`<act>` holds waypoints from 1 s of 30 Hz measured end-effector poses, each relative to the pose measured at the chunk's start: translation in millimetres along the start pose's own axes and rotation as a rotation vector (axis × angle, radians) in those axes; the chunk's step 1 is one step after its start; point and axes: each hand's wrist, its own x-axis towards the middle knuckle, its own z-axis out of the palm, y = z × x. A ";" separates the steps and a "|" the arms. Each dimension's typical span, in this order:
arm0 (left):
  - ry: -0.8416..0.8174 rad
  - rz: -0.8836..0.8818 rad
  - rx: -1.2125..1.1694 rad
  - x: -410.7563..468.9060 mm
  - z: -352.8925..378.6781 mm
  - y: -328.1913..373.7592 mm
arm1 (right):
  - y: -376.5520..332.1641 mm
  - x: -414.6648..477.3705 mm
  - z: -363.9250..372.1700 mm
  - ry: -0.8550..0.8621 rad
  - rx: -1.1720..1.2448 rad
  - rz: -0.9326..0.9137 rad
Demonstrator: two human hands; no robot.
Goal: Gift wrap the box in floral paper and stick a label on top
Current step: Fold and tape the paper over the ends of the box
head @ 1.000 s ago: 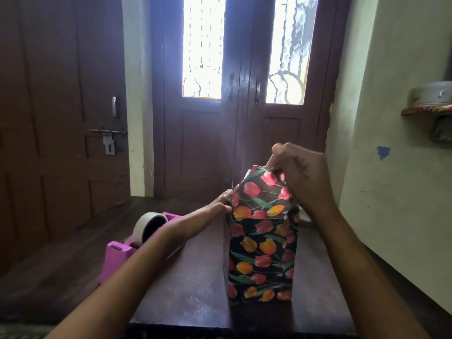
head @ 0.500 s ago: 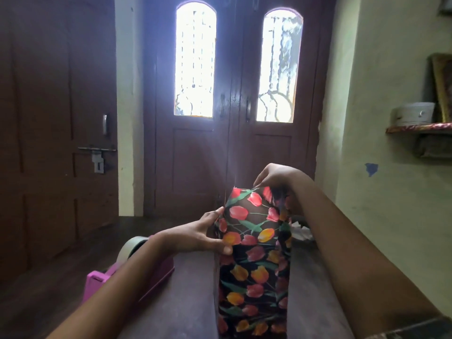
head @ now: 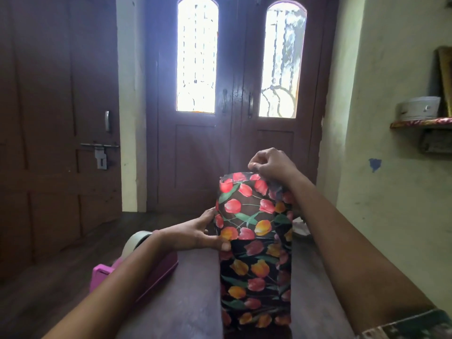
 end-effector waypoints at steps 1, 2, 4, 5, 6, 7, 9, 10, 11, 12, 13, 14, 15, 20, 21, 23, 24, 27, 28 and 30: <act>-0.002 0.008 -0.002 1.4 1.2 0.2 | -3.7 1.2 -2.9 -0.101 0.005 -0.058; -0.004 0.013 -0.009 3.2 2.8 0.3 | -7.7 2.7 -2.9 -0.204 -0.006 -0.094; 0.002 0.012 -0.005 6.4 5.4 1.7 | -15.9 5.8 2.1 -0.335 -0.081 -0.120; 0.006 0.002 -0.006 6.3 6.8 2.5 | -18.9 6.5 6.0 -0.348 -0.139 -0.124; 0.014 -0.009 -0.014 6.3 7.2 2.9 | -20.3 8.1 10.1 -0.333 -0.195 -0.129; 0.018 -0.016 -0.015 5.4 6.4 2.1 | -22.0 8.6 13.0 -0.304 -0.234 -0.131; 0.021 -0.019 0.018 5.7 4.0 -1.1 | -26.4 8.2 12.2 -0.209 -0.237 -0.107; 0.016 -0.030 0.044 5.7 2.7 -2.6 | -28.6 7.5 11.7 -0.157 -0.239 -0.101; 0.010 -0.049 0.062 6.5 1.5 -3.7 | -29.8 6.7 11.3 -0.124 -0.255 -0.101; 0.010 -0.062 0.068 6.5 1.5 -4.1 | -29.3 6.4 12.7 -0.102 -0.264 -0.101; 0.013 -0.068 0.066 7.1 1.7 -4.1 | -28.5 5.0 14.7 -0.072 -0.255 -0.099; 0.015 -0.069 0.059 7.5 1.9 -4.6 | -25.8 5.9 18.0 -0.017 -0.201 -0.094; 0.018 -0.065 0.046 7.6 2.2 -5.3 | -24.1 5.9 19.3 0.069 -0.077 -0.077; 0.009 0.018 -0.064 5.6 5.1 -6.3 | -23.2 -11.1 -17.4 0.224 0.274 -0.175; 0.008 0.037 -0.084 4.1 5.1 -6.1 | -24.5 -22.4 -26.7 0.127 0.216 -0.210; 0.014 0.067 -0.120 2.6 7.9 -5.4 | -18.0 -47.1 -40.5 -0.143 0.168 -0.173; 0.020 0.073 -0.134 1.4 8.8 -5.4 | -11.7 -57.5 -43.7 -0.266 0.166 -0.128; 0.047 0.079 -0.122 0.4 13.6 -2.8 | 6.8 -80.9 -47.7 -0.363 0.147 -0.128; 0.058 0.082 -0.114 0.3 14.3 -2.3 | 11.3 -85.0 -48.7 -0.325 0.134 -0.150; 0.086 0.094 -0.109 -0.5 16.4 -1.1 | 16.1 -93.8 -51.8 -0.209 0.119 -0.173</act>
